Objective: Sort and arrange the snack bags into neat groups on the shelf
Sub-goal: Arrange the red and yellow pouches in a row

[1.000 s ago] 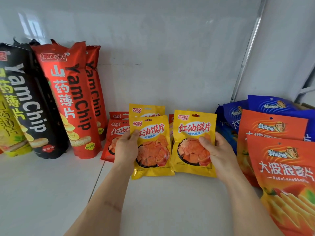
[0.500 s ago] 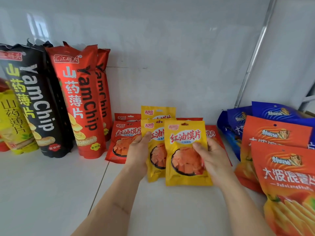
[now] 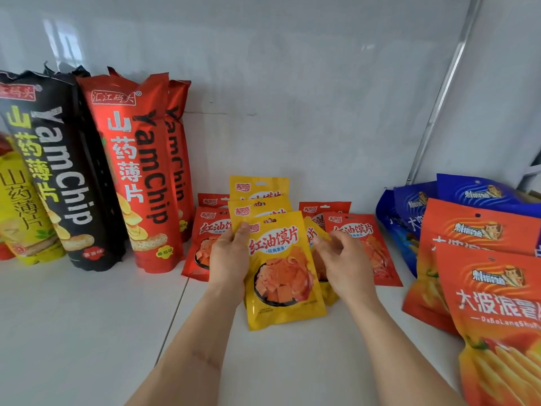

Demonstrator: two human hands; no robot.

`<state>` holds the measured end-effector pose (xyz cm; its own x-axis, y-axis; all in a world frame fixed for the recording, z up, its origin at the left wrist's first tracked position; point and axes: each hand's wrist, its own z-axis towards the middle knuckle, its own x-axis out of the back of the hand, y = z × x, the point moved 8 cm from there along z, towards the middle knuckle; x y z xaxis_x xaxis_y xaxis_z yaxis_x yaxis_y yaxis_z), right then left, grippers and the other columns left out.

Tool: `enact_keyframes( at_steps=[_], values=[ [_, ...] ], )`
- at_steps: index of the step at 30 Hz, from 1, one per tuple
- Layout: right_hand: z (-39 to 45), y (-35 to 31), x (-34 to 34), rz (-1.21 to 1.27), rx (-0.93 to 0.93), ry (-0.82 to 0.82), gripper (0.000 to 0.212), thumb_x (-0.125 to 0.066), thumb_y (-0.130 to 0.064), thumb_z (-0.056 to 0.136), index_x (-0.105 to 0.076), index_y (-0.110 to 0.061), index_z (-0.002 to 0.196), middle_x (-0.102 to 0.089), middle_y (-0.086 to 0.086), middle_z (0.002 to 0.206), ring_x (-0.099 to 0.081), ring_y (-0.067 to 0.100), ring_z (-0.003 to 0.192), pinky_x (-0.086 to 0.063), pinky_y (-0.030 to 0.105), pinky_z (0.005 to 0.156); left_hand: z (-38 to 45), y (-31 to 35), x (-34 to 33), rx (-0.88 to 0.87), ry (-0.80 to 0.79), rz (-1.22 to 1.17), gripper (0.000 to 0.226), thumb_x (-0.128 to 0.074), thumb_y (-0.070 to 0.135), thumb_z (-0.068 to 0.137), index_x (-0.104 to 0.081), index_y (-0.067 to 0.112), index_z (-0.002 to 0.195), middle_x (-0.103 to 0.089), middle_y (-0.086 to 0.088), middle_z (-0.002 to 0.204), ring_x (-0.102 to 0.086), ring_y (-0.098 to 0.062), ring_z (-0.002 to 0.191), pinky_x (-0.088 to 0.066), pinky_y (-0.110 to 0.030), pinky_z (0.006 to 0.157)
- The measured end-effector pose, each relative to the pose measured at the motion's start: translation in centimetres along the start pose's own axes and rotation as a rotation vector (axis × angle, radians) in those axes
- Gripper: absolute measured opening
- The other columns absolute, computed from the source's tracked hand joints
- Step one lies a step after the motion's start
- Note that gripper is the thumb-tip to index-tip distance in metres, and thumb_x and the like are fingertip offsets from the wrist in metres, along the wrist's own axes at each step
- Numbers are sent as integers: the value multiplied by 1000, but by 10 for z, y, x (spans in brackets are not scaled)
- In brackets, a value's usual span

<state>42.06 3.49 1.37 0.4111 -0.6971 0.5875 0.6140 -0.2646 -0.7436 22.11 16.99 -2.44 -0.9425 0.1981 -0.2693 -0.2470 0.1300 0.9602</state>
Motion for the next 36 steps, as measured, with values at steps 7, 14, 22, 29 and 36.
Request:
enact_keyframes(
  at_steps=[7, 14, 22, 29, 36],
  values=[
    [16, 19, -9, -581, -50, -15, 75, -44, -68, 91, -37, -19, 147, -45, 8, 147, -39, 32, 135, -32, 47, 109, 9, -1, 12, 21, 44, 24, 39, -61, 53, 90, -67, 33, 122, -76, 9, 109, -73, -21, 103, -59, -47, 90],
    [26, 35, 4, -296, -115, -18, 25, -60, -45, 92, -67, -22, 100, -70, 2, 100, -60, 25, 88, -49, 39, 79, 15, -3, 16, 10, 57, 13, 19, -60, 53, 84, -73, 45, 94, -78, 10, 105, -74, -21, 103, -58, -49, 92],
    [24, 45, 64, 473, -174, 185, 20, -71, -31, 88, -68, -17, 102, -70, 1, 98, -65, 19, 88, -47, 28, 68, 7, 3, 16, 6, 58, -33, 53, -63, 64, 74, -68, 37, 119, -76, 12, 110, -73, -21, 104, -59, -47, 90],
    [-2, 16, 11, 617, -157, -321, 15, -76, -18, 81, -71, -13, 94, -76, 5, 90, -72, 18, 79, -54, 30, 71, 1, 4, 9, 40, 48, -124, 57, -67, 62, 77, -65, 34, 126, -74, 7, 117, -72, -23, 107, -58, -49, 92],
    [-19, 12, -31, 475, -223, -474, 20, -82, -18, 77, -69, -12, 90, -77, 4, 90, -74, 25, 87, -57, 48, 86, -12, 11, -7, 74, -81, -209, 20, -60, 40, 100, -66, 28, 114, -80, -1, 96, -78, -25, 87, -60, -51, 88]
  ],
)
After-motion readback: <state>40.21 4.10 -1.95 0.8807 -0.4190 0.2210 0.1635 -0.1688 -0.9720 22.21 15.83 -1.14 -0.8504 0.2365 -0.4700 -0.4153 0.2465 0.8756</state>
